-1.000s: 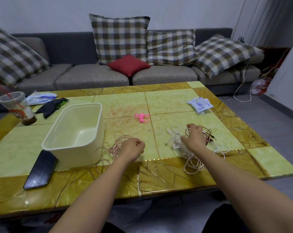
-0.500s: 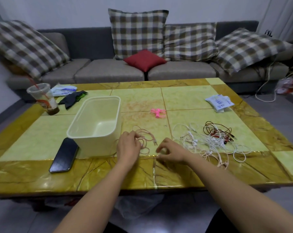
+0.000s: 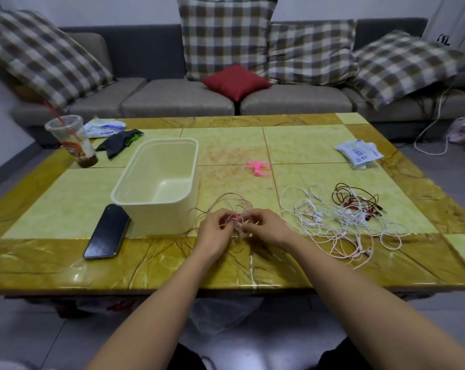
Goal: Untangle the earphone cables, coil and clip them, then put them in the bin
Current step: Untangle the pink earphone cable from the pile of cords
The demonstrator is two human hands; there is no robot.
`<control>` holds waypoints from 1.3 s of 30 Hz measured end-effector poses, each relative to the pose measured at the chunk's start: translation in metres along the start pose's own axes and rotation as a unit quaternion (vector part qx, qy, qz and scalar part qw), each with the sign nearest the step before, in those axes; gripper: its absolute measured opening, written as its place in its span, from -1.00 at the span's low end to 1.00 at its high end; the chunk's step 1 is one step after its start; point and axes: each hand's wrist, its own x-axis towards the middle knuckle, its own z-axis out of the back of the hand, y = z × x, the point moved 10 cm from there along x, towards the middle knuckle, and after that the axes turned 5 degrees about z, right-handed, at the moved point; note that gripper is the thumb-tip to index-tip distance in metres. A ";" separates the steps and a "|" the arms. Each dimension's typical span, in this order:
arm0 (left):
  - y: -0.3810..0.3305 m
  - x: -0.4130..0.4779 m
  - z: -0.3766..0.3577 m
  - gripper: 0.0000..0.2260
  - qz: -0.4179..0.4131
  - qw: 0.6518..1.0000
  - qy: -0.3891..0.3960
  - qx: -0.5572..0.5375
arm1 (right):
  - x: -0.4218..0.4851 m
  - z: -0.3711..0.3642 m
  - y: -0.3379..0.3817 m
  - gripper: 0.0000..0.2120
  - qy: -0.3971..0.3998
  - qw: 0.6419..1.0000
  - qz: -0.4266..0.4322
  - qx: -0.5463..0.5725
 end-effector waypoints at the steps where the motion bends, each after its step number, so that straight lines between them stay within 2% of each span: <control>1: -0.001 0.000 -0.002 -0.85 0.002 1.000 -0.002 -0.017 | -0.001 0.002 0.001 -0.93 -0.015 1.000 0.005 0.014; 6: 0.010 0.002 0.001 -0.80 0.040 0.992 -0.052 -0.105 | -0.012 0.035 -0.004 -0.87 -0.129 0.984 -0.020 0.120; 10: 0.016 -0.004 -0.002 -0.78 0.048 0.990 -0.067 -0.113 | -0.022 0.059 -0.006 -0.85 -0.205 0.961 -0.036 0.183; 18: 0.007 -0.007 0.000 -0.78 0.031 0.992 -0.092 -0.086 | -0.038 0.077 -0.004 -0.79 -0.215 0.944 -0.067 0.242; 23: 0.012 -0.009 0.023 -0.68 0.051 0.987 -0.144 -0.047 | -0.045 0.071 0.003 -0.77 -0.157 0.970 -0.072 0.174; 26: 0.013 -0.007 0.015 -0.65 0.050 0.994 -0.092 0.009 | -0.051 0.091 -0.001 -0.78 -0.249 0.961 -0.060 0.105; 28: 0.011 -0.007 0.005 -0.67 0.037 0.998 -0.046 0.037 | -0.055 0.104 -0.005 -0.76 -0.293 0.949 -0.069 0.097; 29: 0.008 -0.009 0.003 -0.68 0.033 0.998 -0.036 0.049 | -0.054 0.104 -0.008 -0.77 -0.283 0.951 -0.079 0.100; 31: 0.002 -0.011 0.003 -0.69 0.024 0.996 -0.039 0.072 | -0.050 0.087 -0.014 -0.74 -0.198 0.968 -0.107 0.110; 33: -0.001 -0.014 0.007 -0.70 0.027 0.995 -0.049 0.085 | -0.052 0.064 -0.014 -0.57 -0.108 0.983 -0.122 0.083; 35: -0.003 -0.017 0.011 -0.69 0.028 0.996 -0.052 0.070 | -0.050 0.061 -0.007 -0.43 -0.101 0.990 -0.095 -0.033; 37: -0.007 -0.018 0.012 -0.69 0.022 0.998 -0.051 0.033 | -0.048 0.070 0.012 -0.37 -0.144 0.975 -0.049 -0.161; 39: -0.014 -0.021 0.010 -0.70 0.012 0.999 -0.040 0.011 | -0.045 0.064 0.028 -0.38 -0.131 0.971 -0.003 -0.201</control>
